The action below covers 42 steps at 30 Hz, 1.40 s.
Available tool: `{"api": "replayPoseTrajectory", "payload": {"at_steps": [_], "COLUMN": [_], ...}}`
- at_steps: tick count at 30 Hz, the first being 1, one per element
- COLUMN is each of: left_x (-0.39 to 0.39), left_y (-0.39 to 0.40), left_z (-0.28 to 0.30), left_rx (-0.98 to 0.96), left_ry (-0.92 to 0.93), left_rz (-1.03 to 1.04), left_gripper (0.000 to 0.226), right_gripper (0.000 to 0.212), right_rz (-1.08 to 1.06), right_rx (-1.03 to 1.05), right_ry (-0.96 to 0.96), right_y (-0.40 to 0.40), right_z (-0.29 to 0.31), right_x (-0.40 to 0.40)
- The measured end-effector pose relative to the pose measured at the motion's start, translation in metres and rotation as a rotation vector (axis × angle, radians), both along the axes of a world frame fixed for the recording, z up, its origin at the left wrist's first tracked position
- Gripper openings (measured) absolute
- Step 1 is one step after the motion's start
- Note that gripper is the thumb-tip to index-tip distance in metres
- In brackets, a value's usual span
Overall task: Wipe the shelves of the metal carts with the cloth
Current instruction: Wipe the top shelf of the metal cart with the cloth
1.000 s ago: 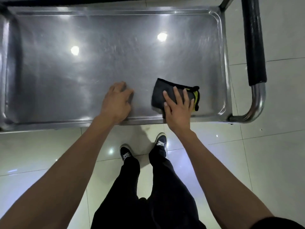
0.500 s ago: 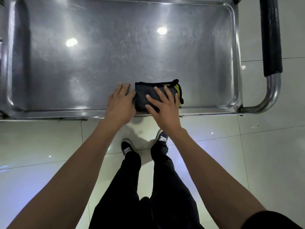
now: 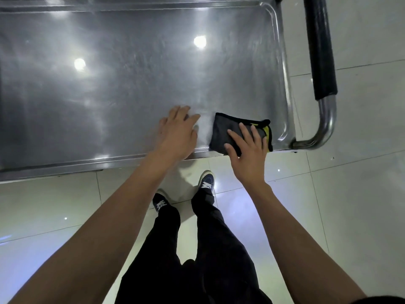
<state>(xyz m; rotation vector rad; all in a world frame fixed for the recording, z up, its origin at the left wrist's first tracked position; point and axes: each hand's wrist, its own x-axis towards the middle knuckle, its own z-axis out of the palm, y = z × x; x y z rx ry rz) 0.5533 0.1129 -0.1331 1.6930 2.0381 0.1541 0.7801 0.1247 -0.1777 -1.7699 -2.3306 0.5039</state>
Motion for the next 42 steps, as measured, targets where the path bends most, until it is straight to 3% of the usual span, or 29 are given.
{"api": "replayPoseTrajectory", "payload": {"at_steps": [8, 16, 23, 26, 30, 42], "left_x": [0.051, 0.05, 0.021, 0.001, -0.021, -0.017], "left_y": [0.047, 0.057, 0.118, 0.158, 0.199, 0.196], "left_z": [-0.01, -0.004, -0.002, -0.011, -0.023, -0.04], "left_rx": [-0.088, -0.098, -0.012, 0.018, -0.089, -0.016], "left_ry": [0.086, 0.123, 0.073, 0.091, 0.137, 0.188], "left_rz": [-0.139, -0.108, -0.039, -0.062, -0.114, -0.162], "left_gripper": [0.034, 0.031, 0.031, 0.044, 0.065, 0.065], "right_gripper": [0.042, 0.043, 0.043, 0.044, 0.047, 0.046], "right_rz": [-0.087, -0.041, -0.005, -0.022, -0.057, -0.078], "right_rx": [-0.005, 0.131, 0.119, 0.035, -0.111, -0.101], "right_ry": [-0.077, -0.168, -0.186, -0.204, -0.239, -0.174], "right_y": [0.037, 0.041, 0.08, 0.109, 0.161, 0.363], "right_z": [0.0, -0.01, -0.01, -0.004, 0.004, -0.002], "right_x": [0.051, 0.048, 0.028, 0.012, -0.017, -0.11]}}
